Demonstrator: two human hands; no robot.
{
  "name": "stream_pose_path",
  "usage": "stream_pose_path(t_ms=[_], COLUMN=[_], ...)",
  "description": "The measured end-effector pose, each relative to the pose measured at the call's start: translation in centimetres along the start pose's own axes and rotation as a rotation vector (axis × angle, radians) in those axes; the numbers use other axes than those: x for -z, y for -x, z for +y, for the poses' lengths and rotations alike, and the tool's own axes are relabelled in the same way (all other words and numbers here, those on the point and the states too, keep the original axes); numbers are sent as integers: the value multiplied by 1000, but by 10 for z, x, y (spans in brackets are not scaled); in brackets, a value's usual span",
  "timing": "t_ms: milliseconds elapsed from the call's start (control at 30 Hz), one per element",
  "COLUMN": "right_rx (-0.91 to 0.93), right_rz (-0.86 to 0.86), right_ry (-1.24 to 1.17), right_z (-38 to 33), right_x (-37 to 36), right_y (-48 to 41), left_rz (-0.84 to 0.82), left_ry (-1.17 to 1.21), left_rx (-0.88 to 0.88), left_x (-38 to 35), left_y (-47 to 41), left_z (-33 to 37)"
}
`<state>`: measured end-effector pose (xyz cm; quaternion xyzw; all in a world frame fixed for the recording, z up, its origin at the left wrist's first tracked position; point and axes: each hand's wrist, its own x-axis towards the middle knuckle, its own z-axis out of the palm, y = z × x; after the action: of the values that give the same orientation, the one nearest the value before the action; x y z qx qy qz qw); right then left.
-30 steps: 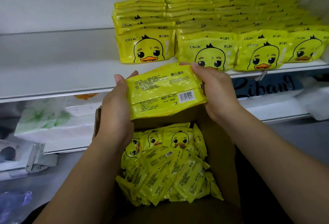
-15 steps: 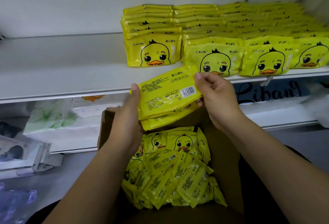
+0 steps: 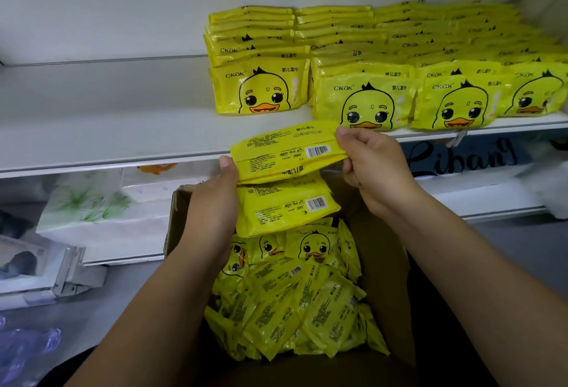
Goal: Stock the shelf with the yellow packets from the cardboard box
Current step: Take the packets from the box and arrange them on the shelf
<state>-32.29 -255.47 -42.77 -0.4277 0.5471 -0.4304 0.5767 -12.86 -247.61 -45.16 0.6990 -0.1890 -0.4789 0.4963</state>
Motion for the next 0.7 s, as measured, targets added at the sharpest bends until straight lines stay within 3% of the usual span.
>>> stream_pose_path(t_ms=[300,500,600,700], right_rx=[131,211,371,530], right_rz=[34,-318,-248,-133], right_ry=[80,65,255,408], right_z=[1,-1,1,-7], right_x=[-8,-6,-11,-21], right_y=[2,18,20,16], left_rz=[47,85,82,-29], left_ry=[-169,-191,-163,-147], left_rx=[-23,-27,29,15], left_x=[19,37,45,47], left_y=[-5,-10,-12,-9], left_z=[3,13,15,16])
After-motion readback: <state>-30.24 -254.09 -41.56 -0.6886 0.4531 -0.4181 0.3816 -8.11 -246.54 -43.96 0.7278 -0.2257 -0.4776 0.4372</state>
